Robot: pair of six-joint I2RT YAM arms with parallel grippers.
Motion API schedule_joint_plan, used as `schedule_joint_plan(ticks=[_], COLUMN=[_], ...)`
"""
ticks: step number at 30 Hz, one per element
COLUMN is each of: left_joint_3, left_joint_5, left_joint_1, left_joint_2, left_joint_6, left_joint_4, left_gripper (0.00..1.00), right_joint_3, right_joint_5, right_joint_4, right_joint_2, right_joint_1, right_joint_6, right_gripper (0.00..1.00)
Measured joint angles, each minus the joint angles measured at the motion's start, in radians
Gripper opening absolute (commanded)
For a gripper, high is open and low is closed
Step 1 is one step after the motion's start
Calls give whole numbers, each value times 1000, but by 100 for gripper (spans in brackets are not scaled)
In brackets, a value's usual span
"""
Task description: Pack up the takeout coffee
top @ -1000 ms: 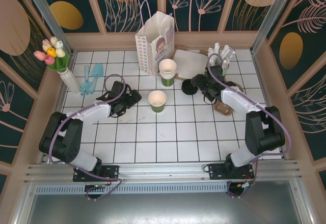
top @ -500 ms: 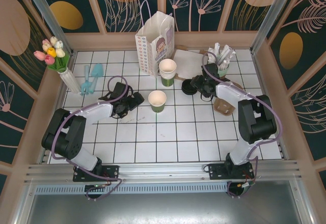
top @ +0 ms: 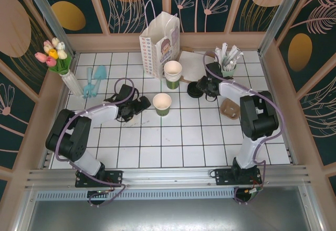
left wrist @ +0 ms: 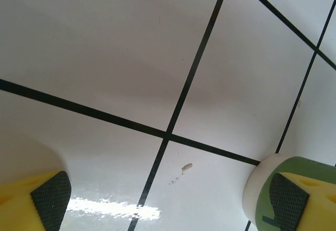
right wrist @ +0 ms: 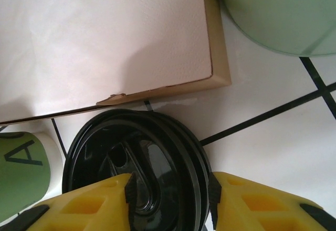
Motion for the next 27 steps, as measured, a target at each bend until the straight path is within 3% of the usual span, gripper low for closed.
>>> schedule_joint_plan(ticks=[11,19,27], left_joint_3=[13,19,21], left_joint_5=[14,15,22], left_joint_1=[-12,-16,-16], left_joint_2=[13,18,21], left_joint_6=[18,21,21], left_joint_4=[-10,-13,-12], left_gripper=[98,98,99], right_joint_3=[10,32,42], right_joint_5=[1,0,13], right_joint_4=[-18,-23,-27], right_joint_2=[15,37,45], right_joint_1=[0,1,4], right_joint_6=[-85,-128,-159], right_gripper=[26,28,20])
